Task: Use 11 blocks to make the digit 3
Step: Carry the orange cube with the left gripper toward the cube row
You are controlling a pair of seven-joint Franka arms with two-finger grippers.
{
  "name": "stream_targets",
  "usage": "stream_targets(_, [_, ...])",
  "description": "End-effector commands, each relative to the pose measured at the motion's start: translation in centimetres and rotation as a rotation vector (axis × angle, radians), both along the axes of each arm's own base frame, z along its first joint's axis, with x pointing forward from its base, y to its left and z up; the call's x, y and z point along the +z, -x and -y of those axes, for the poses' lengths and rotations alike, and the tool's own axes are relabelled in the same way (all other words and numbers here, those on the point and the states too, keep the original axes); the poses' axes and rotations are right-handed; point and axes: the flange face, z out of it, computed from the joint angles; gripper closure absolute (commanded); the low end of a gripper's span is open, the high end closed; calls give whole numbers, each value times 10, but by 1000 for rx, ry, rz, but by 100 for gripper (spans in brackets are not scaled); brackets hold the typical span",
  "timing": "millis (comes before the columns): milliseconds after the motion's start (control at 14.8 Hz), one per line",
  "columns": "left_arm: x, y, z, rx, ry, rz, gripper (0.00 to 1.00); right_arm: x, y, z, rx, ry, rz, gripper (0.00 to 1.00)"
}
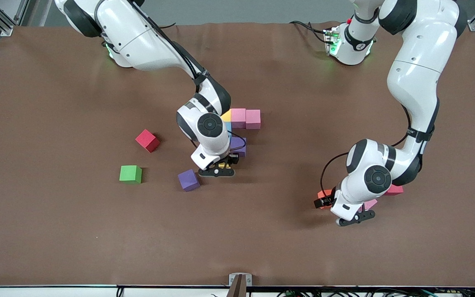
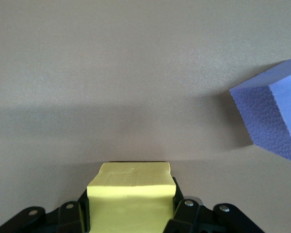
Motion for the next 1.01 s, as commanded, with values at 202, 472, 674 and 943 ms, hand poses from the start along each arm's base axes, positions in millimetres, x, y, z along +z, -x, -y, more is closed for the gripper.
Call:
stream_targets(202, [-1, -3, 0, -23, -17, -3, 41, 3, 5, 1, -5, 12, 17, 99])
stream_targets(472, [10, -2, -13, 118, -34, -61, 82, 3, 5, 2, -6, 13, 17, 100])
stream_targets(674, [30, 6, -9, 299, -57, -113, 88, 3, 5, 2, -6, 13, 17, 99])
stream_targets(943, [33, 27, 23, 532, -35, -218, 88, 2, 3, 4, -7, 15, 15, 71])
